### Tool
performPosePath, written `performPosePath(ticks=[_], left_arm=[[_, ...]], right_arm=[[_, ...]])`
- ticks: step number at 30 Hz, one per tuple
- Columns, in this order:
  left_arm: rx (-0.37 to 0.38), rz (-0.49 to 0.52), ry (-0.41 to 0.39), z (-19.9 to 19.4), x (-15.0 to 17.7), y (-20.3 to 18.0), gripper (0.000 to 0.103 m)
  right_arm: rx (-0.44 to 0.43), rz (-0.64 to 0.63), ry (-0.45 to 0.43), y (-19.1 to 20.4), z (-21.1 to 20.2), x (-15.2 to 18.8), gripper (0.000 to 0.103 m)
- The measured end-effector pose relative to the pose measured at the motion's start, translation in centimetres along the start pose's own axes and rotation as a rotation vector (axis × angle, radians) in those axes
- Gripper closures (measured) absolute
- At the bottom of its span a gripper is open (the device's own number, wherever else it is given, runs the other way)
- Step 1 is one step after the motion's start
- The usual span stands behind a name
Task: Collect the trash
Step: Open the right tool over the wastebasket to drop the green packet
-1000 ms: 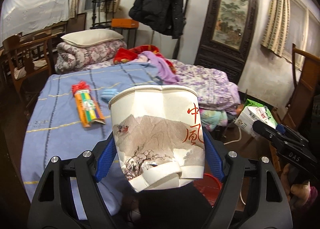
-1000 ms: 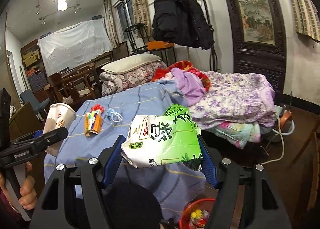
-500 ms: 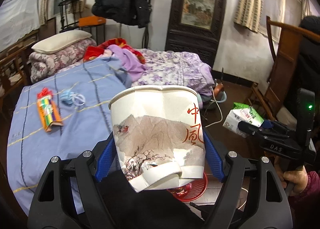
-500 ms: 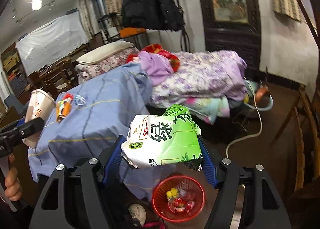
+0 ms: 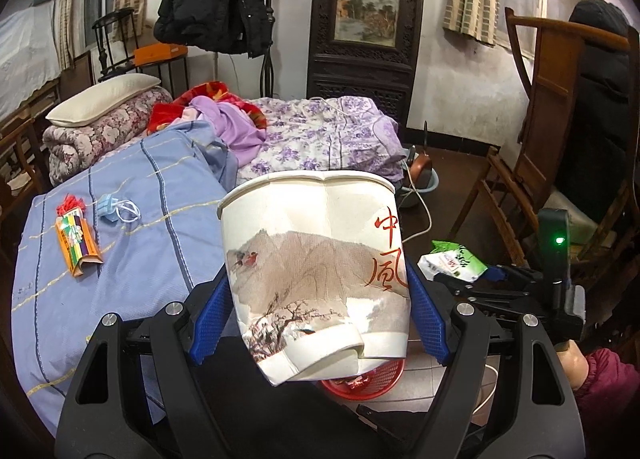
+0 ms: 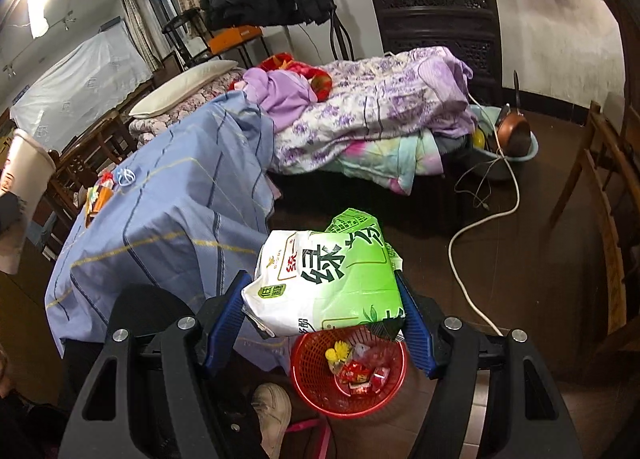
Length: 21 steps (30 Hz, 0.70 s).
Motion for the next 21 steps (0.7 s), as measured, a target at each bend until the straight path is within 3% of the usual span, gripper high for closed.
performPosePath(ticks=[8,18,21], left_arm=[[0.023,0.010,0.040,1.5,0.9,-0.2,0.026],[0.032,-0.004,0.114,4.3,2.0,0.3,0.027],[0.026,-0.001,0.124,4.7,2.1,0.3,0.027]], right_arm=[[-0.002,0.016,0.078,-0.5,3.0,2.0,0.034],[-0.068,0.102,0.270,-1.3,9.8,5.8,0.030],[-0.079,0.140,0.263,-1.4,10.1,5.7,0.030]])
Point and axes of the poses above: each gripper's, at about its wrist camera, not at the fingertips, and z roughly the way its jaws point, y to its left, x to its underside, the point moved 3 cm from there along z, roughly the way its jaws point, and after that the axes turned 7 degrees about -z, right-handed, at the moved point
